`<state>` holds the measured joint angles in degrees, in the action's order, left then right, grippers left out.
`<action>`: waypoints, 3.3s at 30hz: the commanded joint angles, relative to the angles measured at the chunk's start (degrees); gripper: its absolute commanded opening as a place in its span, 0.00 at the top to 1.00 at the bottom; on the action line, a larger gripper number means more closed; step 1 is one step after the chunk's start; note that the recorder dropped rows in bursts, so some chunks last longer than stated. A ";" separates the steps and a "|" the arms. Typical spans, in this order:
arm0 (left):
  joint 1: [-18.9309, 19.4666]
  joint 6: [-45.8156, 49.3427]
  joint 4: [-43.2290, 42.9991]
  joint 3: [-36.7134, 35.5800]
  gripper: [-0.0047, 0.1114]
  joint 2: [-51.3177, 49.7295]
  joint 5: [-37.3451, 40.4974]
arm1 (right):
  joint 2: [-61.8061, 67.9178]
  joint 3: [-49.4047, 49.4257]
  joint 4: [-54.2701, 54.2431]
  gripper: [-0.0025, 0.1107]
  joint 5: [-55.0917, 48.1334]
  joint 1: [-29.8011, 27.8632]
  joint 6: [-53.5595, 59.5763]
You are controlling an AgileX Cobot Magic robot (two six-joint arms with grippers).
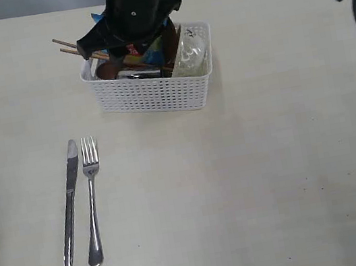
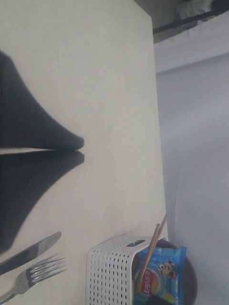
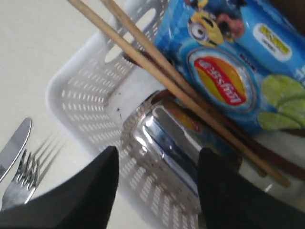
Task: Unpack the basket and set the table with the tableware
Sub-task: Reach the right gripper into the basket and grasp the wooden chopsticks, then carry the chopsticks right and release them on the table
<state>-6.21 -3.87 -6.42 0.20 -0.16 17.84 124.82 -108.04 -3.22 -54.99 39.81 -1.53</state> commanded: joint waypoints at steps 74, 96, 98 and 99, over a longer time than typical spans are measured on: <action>-0.37 0.00 0.22 -0.20 0.96 0.16 -0.41 | -13.05 -7.10 30.72 0.98 -9.95 -0.52 7.07; -0.37 0.00 0.22 -0.20 0.96 0.16 -0.41 | -13.21 32.03 17.93 0.98 -1.72 -31.76 -3.54; -0.37 0.00 0.22 -0.20 0.96 0.16 -0.41 | -13.09 34.28 17.93 0.98 0.87 -32.30 -3.39; -0.37 0.00 0.22 -0.20 0.96 0.16 -0.41 | -13.08 34.87 17.93 0.98 1.24 -32.33 -3.26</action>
<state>-6.21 -3.87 -6.42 0.20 -0.16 17.84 111.72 -75.26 15.25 -57.03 8.07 -4.93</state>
